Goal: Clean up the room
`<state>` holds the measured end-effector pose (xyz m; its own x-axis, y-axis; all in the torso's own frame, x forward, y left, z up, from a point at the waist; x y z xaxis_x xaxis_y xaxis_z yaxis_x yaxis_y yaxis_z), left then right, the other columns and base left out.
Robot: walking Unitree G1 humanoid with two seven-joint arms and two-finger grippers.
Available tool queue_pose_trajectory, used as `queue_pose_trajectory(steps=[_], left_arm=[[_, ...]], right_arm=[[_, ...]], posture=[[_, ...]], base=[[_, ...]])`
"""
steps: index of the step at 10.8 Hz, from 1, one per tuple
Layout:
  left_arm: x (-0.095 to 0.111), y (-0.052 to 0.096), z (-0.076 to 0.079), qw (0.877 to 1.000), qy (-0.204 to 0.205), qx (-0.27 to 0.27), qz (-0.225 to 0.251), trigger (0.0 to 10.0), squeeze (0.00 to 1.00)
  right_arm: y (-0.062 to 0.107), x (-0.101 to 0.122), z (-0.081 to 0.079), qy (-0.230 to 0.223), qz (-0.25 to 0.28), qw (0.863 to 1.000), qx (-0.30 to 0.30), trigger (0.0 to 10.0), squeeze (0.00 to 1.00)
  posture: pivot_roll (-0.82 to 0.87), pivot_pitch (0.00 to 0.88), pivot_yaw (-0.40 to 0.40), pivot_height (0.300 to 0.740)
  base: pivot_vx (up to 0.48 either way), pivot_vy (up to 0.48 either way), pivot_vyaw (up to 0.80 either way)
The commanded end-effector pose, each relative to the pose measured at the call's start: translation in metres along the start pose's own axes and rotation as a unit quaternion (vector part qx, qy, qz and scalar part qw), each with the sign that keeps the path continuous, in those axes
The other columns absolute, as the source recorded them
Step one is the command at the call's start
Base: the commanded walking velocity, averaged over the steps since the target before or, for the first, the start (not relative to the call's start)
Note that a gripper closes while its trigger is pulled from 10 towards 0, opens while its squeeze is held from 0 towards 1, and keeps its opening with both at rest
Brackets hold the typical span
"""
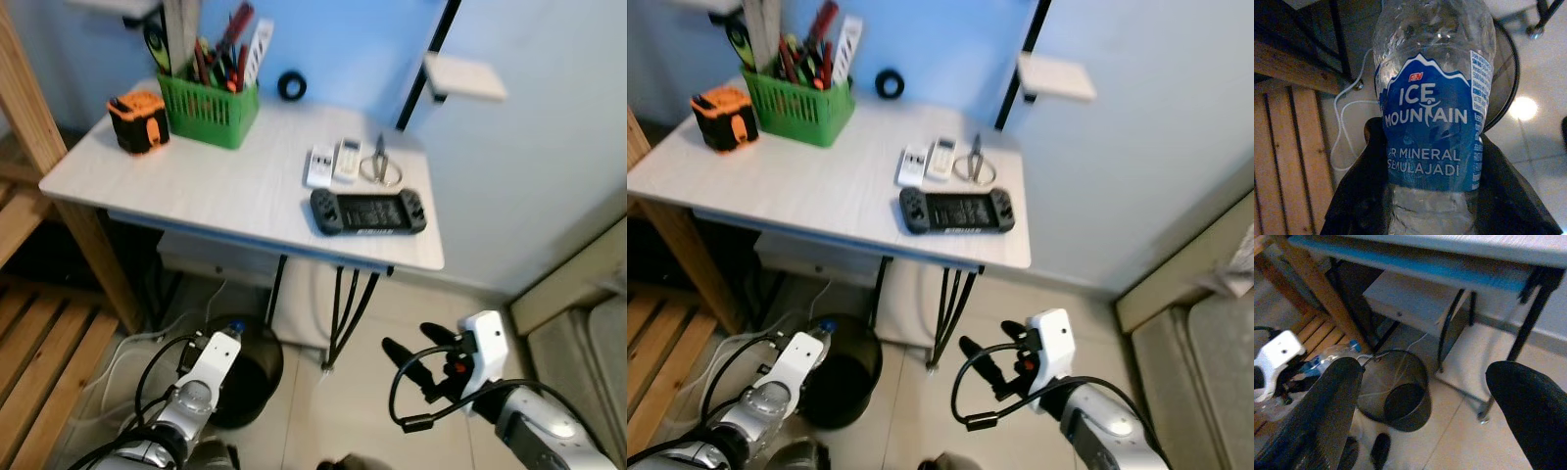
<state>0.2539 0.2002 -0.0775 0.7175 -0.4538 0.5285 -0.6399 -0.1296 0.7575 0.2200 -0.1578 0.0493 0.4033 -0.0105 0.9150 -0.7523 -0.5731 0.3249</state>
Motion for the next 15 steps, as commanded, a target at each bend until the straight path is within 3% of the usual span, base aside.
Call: queue_pose_trajectory(steps=[1, 5, 7, 9, 10, 11, 15], left_arm=[[0.003, 0.000, -0.001, 1.000, -0.024, -0.002, 0.006, 10.0, 0.00], [-0.004, 0.000, -0.015, 0.997, -0.083, 0.000, 0.004, 10.0, 0.00], [0.000, 0.000, -0.025, 0.992, -0.126, 0.006, 0.016, 10.0, 0.00], [0.007, 0.000, -0.031, 0.989, -0.144, 0.011, 0.027, 10.0, 0.00], [0.012, 0.000, -0.033, 0.985, -0.168, 0.013, 0.036, 10.0, 1.00], [0.024, -0.001, -0.038, 0.973, -0.225, 0.021, 0.054, 10.0, 1.00], [0.044, -0.001, -0.047, 0.956, -0.283, 0.025, 0.075, 10.0, 1.00]], right_arm=[[0.006, -0.001, -0.004, -0.005, -0.008, 1.000, 0.008, 10.0, 0.60], [0.041, -0.014, -0.015, -0.016, -0.043, 0.999, 0.000, 10.0, 0.59], [0.053, -0.018, -0.022, -0.021, -0.055, 0.998, -0.003, 10.0, 0.59], [0.058, -0.022, -0.028, -0.028, -0.061, 0.998, -0.005, 10.0, 0.59], [0.060, -0.024, -0.030, -0.030, -0.064, 0.998, -0.006, 10.0, 0.59], [0.063, -0.025, -0.032, -0.035, -0.065, 0.997, -0.012, 10.0, 0.59], [0.061, -0.028, -0.040, -0.046, -0.062, 0.997, -0.014, 10.0, 0.59]], posture=[[-0.07, 0.194, -0.142, 0.716], [-0.15, 0.246, -0.164, 0.716], [-0.18, 0.266, -0.173, 0.716], [-0.18, 0.276, -0.172, 0.716], [-0.19, 0.280, -0.170, 0.716], [-0.19, 0.281, -0.163, 0.716], [-0.18, 0.280, -0.142, 0.716]], base=[[0.000, 0.000, 0.00], [0.000, 0.000, 0.00], [0.000, 0.000, 0.00], [0.000, 0.000, 0.00], [0.000, 0.000, 0.00], [0.000, 0.000, 0.00], [0.000, 0.000, 0.00]])
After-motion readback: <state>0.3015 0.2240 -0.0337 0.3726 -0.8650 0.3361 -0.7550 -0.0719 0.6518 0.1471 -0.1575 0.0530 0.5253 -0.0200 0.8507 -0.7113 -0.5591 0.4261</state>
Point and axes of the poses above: a point about 5 cm out from each wrist's last joint towards the gripper, its own y axis pointing back from the gripper into the wrist, its own x axis along the axis of the wrist's last joint, z = x × y, the point moved 3 cm from there along -y, pointing out of the wrist towards the gripper, and after that the axes turned 3 degrees about y, right-handed, at the moved point
